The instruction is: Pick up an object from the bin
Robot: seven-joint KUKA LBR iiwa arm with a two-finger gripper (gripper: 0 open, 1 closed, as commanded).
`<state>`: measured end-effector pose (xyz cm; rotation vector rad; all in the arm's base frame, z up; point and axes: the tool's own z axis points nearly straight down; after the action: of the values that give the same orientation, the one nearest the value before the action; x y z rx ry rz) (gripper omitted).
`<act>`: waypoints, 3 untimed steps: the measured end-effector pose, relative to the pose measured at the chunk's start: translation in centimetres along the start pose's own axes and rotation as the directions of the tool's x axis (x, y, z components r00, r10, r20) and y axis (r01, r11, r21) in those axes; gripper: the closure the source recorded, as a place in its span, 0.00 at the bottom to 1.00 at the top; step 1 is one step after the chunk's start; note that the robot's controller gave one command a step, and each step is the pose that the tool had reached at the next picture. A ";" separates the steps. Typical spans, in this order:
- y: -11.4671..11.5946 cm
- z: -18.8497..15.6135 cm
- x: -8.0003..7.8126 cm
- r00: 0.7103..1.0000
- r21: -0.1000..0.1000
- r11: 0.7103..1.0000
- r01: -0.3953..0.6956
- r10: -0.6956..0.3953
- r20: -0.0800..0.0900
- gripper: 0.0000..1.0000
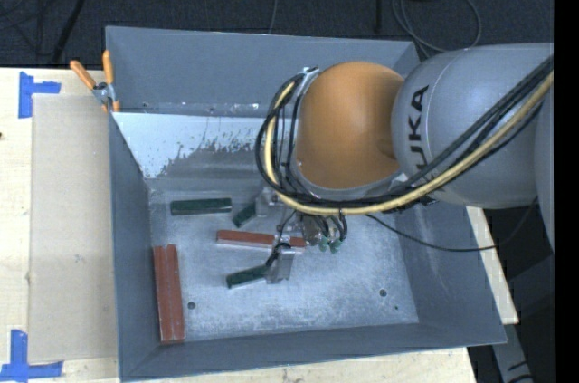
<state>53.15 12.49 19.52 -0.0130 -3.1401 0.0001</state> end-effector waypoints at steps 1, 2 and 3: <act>-2.0 7.6 -4.1 0.966 0.001 0.966 0.258 -0.258 -0.003 0.00; -3.4 12.7 -0.7 0.972 -0.001 0.972 0.236 -0.236 0.005 0.00; -3.3 12.2 -1.0 0.972 -0.001 0.972 0.234 -0.234 0.010 1.00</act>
Offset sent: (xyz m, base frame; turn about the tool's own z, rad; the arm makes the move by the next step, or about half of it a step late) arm 0.0414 -0.0196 -0.0731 -0.2617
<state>54.08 9.16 7.31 0.3588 -3.1292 -0.0042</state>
